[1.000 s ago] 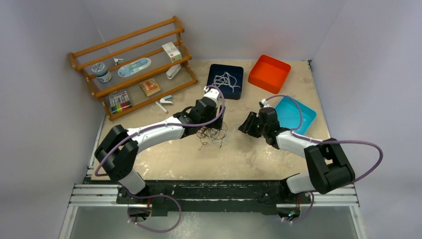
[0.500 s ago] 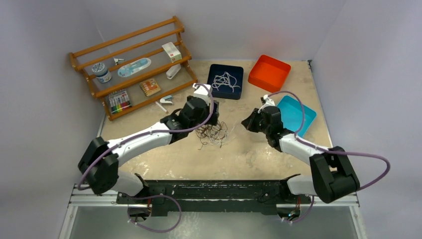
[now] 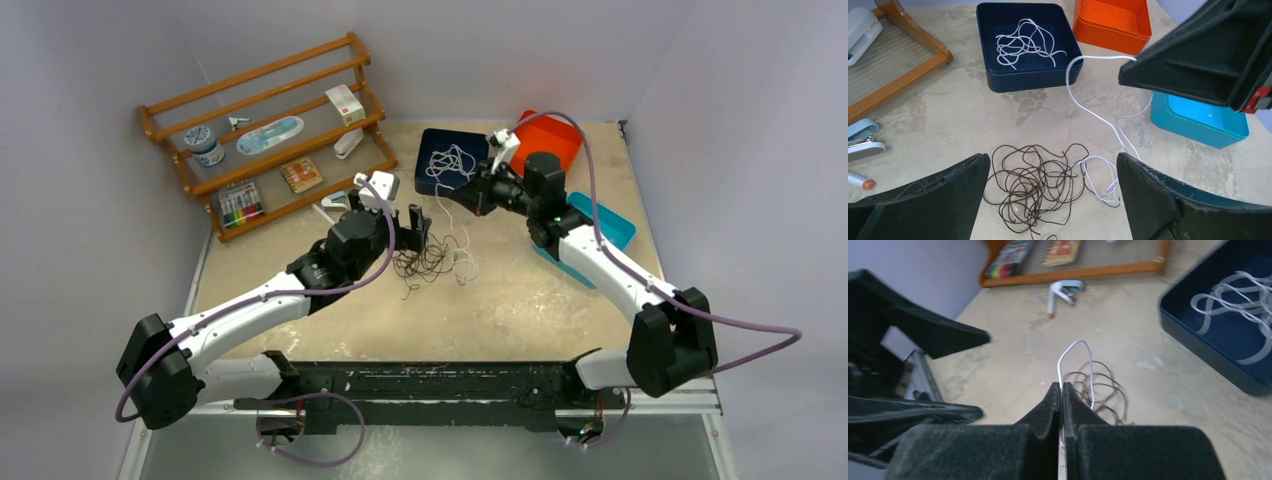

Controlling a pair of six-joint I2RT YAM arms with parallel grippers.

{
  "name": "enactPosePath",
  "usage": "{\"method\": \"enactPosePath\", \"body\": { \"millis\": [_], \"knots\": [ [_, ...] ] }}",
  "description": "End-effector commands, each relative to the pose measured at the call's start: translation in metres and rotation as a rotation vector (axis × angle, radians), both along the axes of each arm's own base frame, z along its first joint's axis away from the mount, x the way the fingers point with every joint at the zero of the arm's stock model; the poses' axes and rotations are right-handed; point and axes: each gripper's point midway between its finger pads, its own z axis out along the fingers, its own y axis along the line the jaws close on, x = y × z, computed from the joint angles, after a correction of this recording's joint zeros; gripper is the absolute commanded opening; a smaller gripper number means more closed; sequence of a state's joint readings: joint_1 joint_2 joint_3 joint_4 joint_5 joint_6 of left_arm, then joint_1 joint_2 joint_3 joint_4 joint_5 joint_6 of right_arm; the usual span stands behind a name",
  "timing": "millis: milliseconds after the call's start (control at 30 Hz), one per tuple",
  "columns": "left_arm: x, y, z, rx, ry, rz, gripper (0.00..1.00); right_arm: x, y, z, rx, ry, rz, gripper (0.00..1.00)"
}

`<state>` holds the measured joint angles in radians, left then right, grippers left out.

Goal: Untangle the cables

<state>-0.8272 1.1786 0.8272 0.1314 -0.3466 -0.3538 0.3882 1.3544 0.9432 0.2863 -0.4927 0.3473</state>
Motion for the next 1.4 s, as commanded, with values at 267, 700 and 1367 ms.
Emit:
{"method": "enactPosePath", "body": {
  "millis": [267,700,1367],
  "knots": [
    [-0.003,-0.011,0.016,-0.137,-0.135,-0.061,0.98,-0.012,0.043,0.064,0.115,0.012,0.086,0.00],
    [0.012,-0.052,0.002,-0.225,-0.144,-0.141,0.98,-0.016,0.056,0.093,0.236,0.049,0.096,0.00],
    [0.011,-0.097,-0.086,-0.173,0.069,-0.283,0.27,-0.025,0.031,0.192,0.239,-0.199,0.024,0.00]
  ]
}}
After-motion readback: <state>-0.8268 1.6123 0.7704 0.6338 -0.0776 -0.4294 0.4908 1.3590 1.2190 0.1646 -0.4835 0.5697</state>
